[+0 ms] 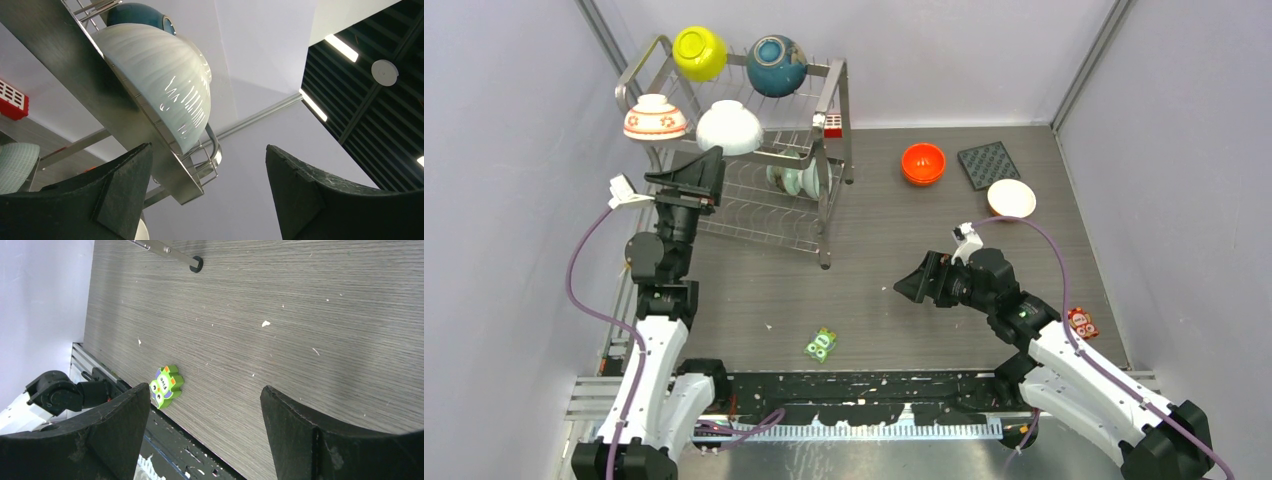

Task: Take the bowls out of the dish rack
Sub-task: Pick up the bowl from the dish rack.

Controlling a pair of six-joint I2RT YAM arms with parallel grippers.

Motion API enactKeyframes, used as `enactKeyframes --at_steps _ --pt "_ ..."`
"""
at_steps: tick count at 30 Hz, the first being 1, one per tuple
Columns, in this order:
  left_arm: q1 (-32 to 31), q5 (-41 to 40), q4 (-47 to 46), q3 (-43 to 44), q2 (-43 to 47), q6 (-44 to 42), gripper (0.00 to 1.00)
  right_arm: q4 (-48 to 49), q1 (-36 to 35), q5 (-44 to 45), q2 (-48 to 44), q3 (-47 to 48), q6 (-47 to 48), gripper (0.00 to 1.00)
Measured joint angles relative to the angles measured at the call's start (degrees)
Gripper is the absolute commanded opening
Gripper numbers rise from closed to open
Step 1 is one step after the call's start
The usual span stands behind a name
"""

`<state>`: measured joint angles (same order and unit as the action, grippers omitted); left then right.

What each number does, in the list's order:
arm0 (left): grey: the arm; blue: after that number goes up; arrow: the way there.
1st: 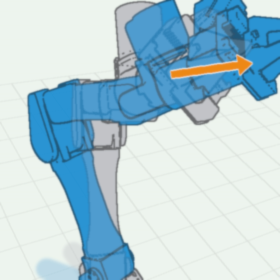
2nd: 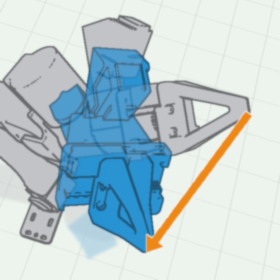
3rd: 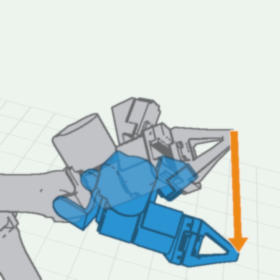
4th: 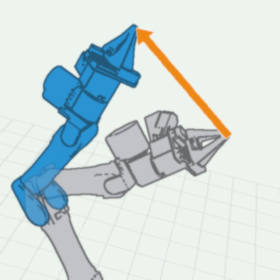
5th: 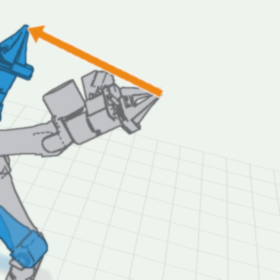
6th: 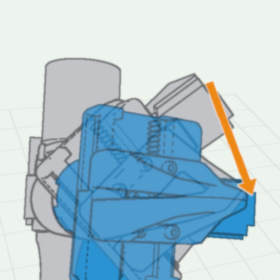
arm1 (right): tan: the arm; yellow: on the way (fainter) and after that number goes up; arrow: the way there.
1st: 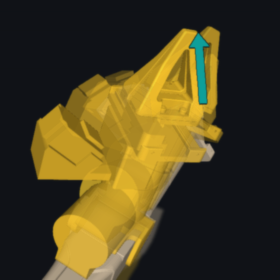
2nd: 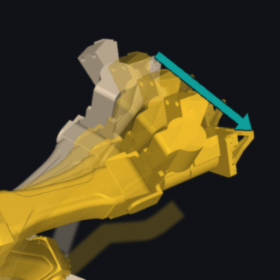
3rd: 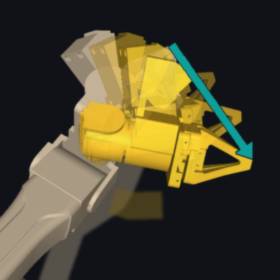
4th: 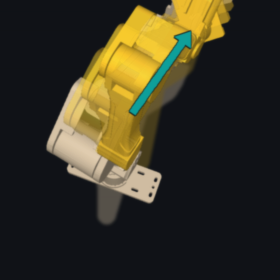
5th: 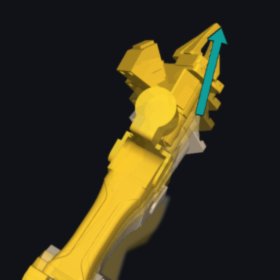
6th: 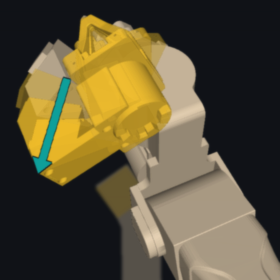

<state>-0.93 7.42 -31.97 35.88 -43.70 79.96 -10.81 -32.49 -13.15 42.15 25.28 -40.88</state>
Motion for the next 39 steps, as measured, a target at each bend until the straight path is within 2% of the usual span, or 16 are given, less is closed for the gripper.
enactKeyframes --at_steps 39 --pt "0.26 1.64 -9.57 -0.04 -5.35 2.38 0.67 -0.79 0.0 0.66 0.26 0.0 0.04 0.85"
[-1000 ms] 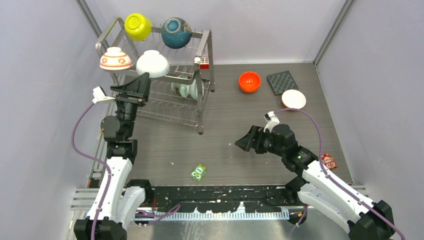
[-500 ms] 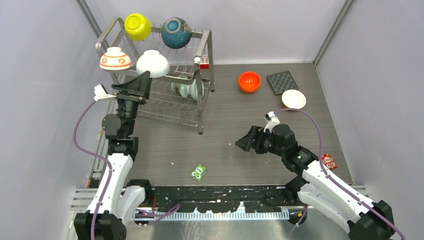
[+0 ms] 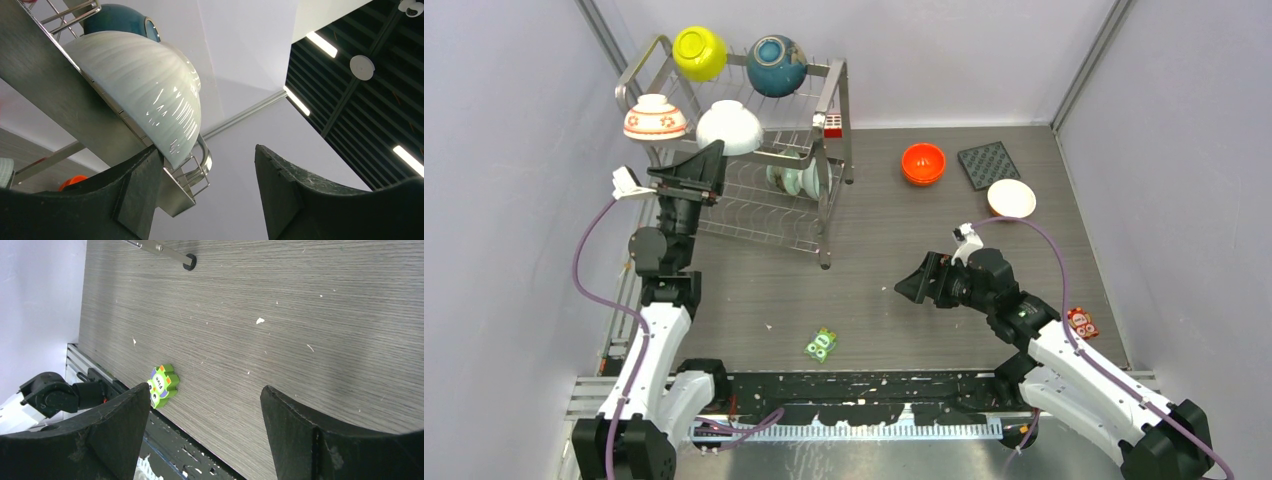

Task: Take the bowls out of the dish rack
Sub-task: Pick up the bowl from the dish rack.

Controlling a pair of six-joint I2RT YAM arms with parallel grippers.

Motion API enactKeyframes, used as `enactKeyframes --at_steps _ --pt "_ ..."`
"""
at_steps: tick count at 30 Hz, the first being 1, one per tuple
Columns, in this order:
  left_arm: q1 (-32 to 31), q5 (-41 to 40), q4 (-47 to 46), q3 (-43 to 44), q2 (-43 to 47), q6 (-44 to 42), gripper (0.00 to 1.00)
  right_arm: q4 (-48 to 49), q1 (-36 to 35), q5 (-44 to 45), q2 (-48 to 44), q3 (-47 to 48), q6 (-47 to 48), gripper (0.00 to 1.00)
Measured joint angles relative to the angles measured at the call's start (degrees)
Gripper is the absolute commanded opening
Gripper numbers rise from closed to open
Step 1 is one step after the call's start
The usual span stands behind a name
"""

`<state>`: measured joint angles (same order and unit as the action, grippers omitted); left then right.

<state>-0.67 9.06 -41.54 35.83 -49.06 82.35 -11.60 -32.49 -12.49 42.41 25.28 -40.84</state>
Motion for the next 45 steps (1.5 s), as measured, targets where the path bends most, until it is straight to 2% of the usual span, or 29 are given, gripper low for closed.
enactKeyframes --at_steps 24,31,40,45 --pt "1.97 0.22 -6.34 -1.53 -3.82 1.53 0.57 -0.5 0.0 0.7 0.39 0.0 0.17 0.85" --pt "2.16 1.27 -8.39 -1.53 -5.27 2.51 0.44 -0.48 0.0 0.85 0.76 0.0 0.17 0.85" --pt "2.23 2.01 -8.39 -1.53 -5.46 2.75 0.39 -0.5 0.0 0.87 1.25 -0.02 0.17 0.85" --pt "2.23 2.1 -8.41 -1.55 -5.49 2.78 0.31 -0.5 0.0 0.87 1.22 0.0 0.17 0.85"
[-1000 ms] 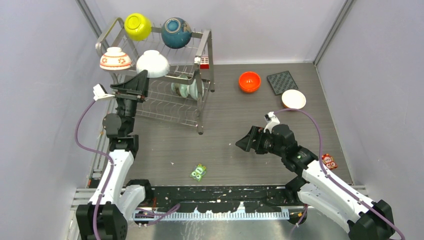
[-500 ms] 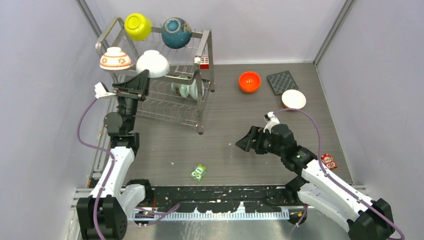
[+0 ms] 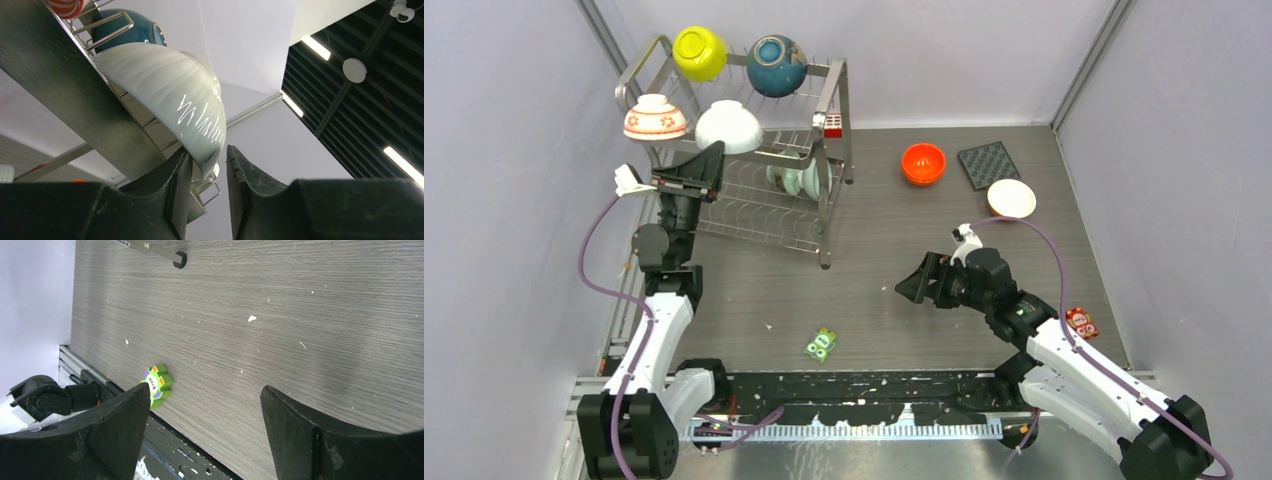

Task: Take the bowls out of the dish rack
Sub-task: Pick up the bowl from the dish rack.

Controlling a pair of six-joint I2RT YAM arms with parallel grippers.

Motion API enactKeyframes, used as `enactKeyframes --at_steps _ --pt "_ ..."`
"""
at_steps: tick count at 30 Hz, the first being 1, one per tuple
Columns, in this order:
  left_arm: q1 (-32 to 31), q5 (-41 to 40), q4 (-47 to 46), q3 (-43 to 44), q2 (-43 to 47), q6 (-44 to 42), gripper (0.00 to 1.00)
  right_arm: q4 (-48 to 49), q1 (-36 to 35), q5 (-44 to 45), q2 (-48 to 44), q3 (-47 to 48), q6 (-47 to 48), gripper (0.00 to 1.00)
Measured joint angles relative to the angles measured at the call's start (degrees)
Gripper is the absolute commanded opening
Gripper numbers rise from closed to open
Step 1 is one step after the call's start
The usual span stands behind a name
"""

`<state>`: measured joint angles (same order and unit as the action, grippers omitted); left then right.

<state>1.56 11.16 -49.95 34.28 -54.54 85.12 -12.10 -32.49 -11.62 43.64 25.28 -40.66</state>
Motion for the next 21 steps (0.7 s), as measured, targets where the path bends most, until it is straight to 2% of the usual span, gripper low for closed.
enactKeyframes --at_steps 5,11,21 --pt "0.02 0.0 0.0 -0.02 0.0 -0.02 0.21 -0.02 0.0 0.02 0.0 0.0 0.02 0.85" --pt "-0.13 1.03 -1.09 -0.04 0.02 0.48 0.0 -0.07 0.0 0.07 0.0 0.0 0.02 0.85" --pt "-0.37 1.53 -3.69 -0.04 -0.87 0.42 0.0 -0.22 0.0 0.17 -0.02 0.0 0.07 0.84"
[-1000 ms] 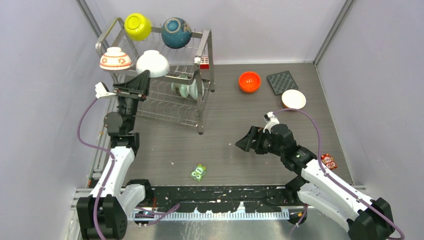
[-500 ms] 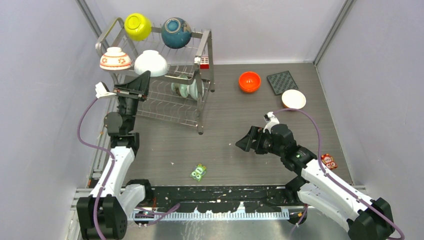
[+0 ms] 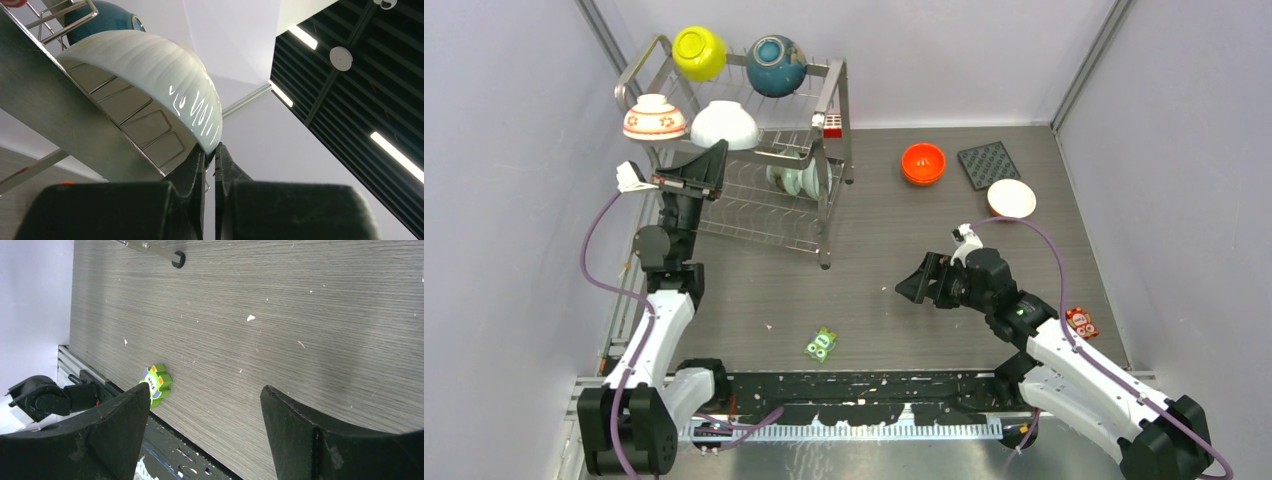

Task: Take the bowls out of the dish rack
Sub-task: Pick up the bowl from the dish rack.

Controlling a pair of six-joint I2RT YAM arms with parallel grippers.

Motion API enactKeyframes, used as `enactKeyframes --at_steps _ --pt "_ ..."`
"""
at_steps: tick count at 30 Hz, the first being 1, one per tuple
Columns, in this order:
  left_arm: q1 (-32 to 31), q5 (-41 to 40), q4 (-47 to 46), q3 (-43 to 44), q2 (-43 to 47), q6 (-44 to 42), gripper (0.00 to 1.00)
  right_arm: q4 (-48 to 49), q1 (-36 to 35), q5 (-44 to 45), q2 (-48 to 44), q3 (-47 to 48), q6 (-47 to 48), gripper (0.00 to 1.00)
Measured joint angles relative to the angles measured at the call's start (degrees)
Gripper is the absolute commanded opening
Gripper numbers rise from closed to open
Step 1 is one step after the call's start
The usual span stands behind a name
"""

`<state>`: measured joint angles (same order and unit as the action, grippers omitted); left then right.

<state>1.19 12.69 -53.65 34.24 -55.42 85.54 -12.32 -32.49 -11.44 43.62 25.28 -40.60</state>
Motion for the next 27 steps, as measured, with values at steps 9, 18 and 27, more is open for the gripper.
enactKeyframes --at_steps 9,18,27 --pt "0.0 0.17 -9.44 0.04 -5.14 0.09 0.0 -0.24 0.0 0.15 -0.26 0.0 0.2 0.84" --pt "0.07 -0.26 -19.45 0.42 -10.93 1.01 0.0 -0.83 0.0 0.44 -0.66 0.0 0.33 0.84" --pt "0.07 -0.11 -20.37 2.93 -12.46 0.57 0.0 -1.14 0.0 0.44 -0.63 0.0 0.39 0.84"
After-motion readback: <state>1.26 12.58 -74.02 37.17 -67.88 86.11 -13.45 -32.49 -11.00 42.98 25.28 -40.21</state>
